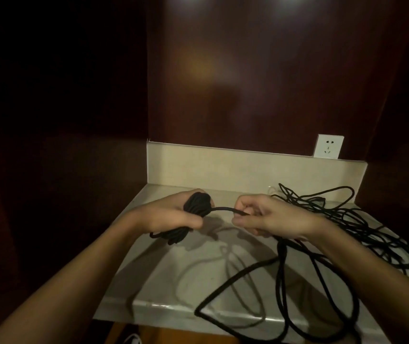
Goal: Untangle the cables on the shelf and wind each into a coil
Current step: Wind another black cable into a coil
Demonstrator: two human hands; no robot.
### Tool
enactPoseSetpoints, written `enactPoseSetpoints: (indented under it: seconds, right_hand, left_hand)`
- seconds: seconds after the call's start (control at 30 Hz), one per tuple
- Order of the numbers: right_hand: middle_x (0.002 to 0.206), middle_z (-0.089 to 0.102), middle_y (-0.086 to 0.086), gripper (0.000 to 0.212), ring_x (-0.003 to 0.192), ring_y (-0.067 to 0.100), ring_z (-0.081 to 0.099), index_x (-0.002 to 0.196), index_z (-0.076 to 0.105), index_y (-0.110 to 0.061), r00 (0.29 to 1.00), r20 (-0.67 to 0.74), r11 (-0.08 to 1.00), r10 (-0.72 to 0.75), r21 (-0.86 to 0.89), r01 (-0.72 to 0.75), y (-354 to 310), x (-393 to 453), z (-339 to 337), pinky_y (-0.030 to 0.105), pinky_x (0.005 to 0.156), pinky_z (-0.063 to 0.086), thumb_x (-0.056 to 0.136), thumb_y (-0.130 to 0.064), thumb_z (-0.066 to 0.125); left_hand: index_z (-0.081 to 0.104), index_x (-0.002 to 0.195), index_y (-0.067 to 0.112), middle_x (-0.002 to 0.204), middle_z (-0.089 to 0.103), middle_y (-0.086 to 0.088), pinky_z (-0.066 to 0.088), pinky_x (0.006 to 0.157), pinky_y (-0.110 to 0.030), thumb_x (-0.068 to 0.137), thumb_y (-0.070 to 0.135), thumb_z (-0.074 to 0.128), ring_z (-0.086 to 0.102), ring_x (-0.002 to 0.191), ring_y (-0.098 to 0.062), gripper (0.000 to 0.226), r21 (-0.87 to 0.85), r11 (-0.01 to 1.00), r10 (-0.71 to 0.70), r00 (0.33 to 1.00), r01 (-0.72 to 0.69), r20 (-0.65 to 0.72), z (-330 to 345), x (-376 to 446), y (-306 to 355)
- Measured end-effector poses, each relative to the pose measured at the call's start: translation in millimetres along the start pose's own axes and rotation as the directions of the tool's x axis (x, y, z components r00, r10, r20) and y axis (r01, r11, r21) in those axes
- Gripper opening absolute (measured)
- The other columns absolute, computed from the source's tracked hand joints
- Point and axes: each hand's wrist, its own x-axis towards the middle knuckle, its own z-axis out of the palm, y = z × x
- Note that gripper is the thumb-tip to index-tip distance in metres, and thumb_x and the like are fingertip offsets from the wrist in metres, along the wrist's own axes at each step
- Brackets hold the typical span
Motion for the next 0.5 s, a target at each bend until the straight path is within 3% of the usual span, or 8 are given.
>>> enactPoseSetpoints:
  seconds: [0.1,0.17,0.23,0.27,0.3,0.37,0.43,0.5]
  right_hand:
    - [0.056,0.054,-0.004,0.012,0.045,0.002,0.046,0.092,0.057,-0.003,0.998,-0.056,1.0,-0.004,-0.015,0.003,-1.3,-0.7,-1.1,0.014,0.048,0.035,0.097,-0.013,0.061]
    - [0.06,0.057,0.004,0.016,0.051,0.005,0.05,0.089,0.061,-0.005,0.99,-0.128,0.991,-0.055,-0.126,0.039,-5.1,-0.3,-6.4,0.016,0.054,0.039,0.093,-0.018,0.067]
    - [0.065,0.061,0.006,0.02,0.057,0.009,0.053,0.087,0.062,-0.01,0.971,-0.165,0.915,-0.172,-0.391,0.096,-6.5,1.4,-9.9,0.025,0.058,0.043,0.092,-0.028,0.069]
    - [0.067,0.061,0.004,0.022,0.06,0.012,0.055,0.088,0.06,-0.013,0.95,-0.156,0.8,-0.269,-0.586,0.13,-4.9,2.0,-9.4,0.031,0.059,0.046,0.094,-0.034,0.065]
    - [0.07,0.061,0.002,0.025,0.062,0.016,0.056,0.091,0.059,-0.015,0.913,-0.122,0.629,-0.39,-0.759,0.167,-2.8,2.3,-7.5,0.036,0.058,0.048,0.097,-0.039,0.057]
    - [0.075,0.059,0.001,0.032,0.057,0.023,0.054,0.094,0.06,-0.013,0.809,-0.051,0.349,-0.586,-0.916,0.195,3.7,3.1,-4.5,0.04,0.048,0.047,0.103,-0.039,0.043]
    - [0.073,0.057,0.004,0.024,0.053,0.025,0.052,0.094,0.06,-0.01,0.74,-0.061,0.282,-0.67,-0.943,0.177,6.6,5.2,-1.5,0.038,0.041,0.044,0.103,-0.028,0.048]
    - [0.072,0.058,0.005,0.009,0.053,0.027,0.055,0.095,0.057,-0.009,0.702,-0.126,0.31,-0.701,-0.94,0.141,6.3,10.0,5.8,0.039,0.038,0.045,0.094,-0.018,0.059]
  left_hand:
    - [0.058,0.111,0.02,0.089,0.06,0.001,0.045,0.067,-0.022,0.075,0.023,0.065,0.056,0.072,-0.005,0.037,0.079,0.997,-0.005,1.0,0.006,-0.014,3.0,0.0,2.6]
    - [0.058,0.108,0.021,0.087,0.06,0.002,0.046,0.068,-0.028,0.073,0.03,0.064,0.057,0.073,-0.009,0.036,0.137,0.988,-0.074,0.996,0.068,0.039,2.9,-0.1,4.2]
    - [0.059,0.111,0.023,0.09,0.062,0.001,0.05,0.068,-0.032,0.077,0.031,0.065,0.061,0.077,-0.012,0.035,0.19,0.972,-0.166,0.978,0.141,0.125,0.1,-1.6,5.1]
    - [0.06,0.112,0.025,0.093,0.064,-0.002,0.052,0.069,-0.034,0.08,0.029,0.065,0.063,0.078,-0.014,0.033,0.184,0.969,-0.196,0.967,0.165,0.165,-1.1,-2.0,5.1]
    - [0.06,0.115,0.024,0.096,0.065,-0.005,0.054,0.071,-0.039,0.081,0.027,0.065,0.064,0.081,-0.017,0.034,0.124,0.976,-0.201,0.957,0.178,0.208,-1.9,-1.8,5.1]
    - [0.057,0.13,0.014,0.109,0.066,-0.018,0.056,0.078,-0.044,0.082,0.022,0.062,0.067,0.088,-0.024,0.049,-0.133,0.976,-0.127,0.943,0.175,0.306,-2.6,0.0,5.5]
    - [0.047,0.14,0.001,0.121,0.062,-0.029,0.057,0.083,-0.044,0.08,0.021,0.061,0.068,0.094,-0.034,0.064,-0.396,0.907,0.019,0.924,0.145,0.382,-0.1,2.0,8.5]
    - [0.044,0.139,-0.008,0.124,0.06,-0.034,0.055,0.092,-0.049,0.075,0.026,0.07,0.067,0.099,-0.043,0.077,-0.585,0.802,0.141,0.916,0.117,0.375,6.7,4.6,11.4]
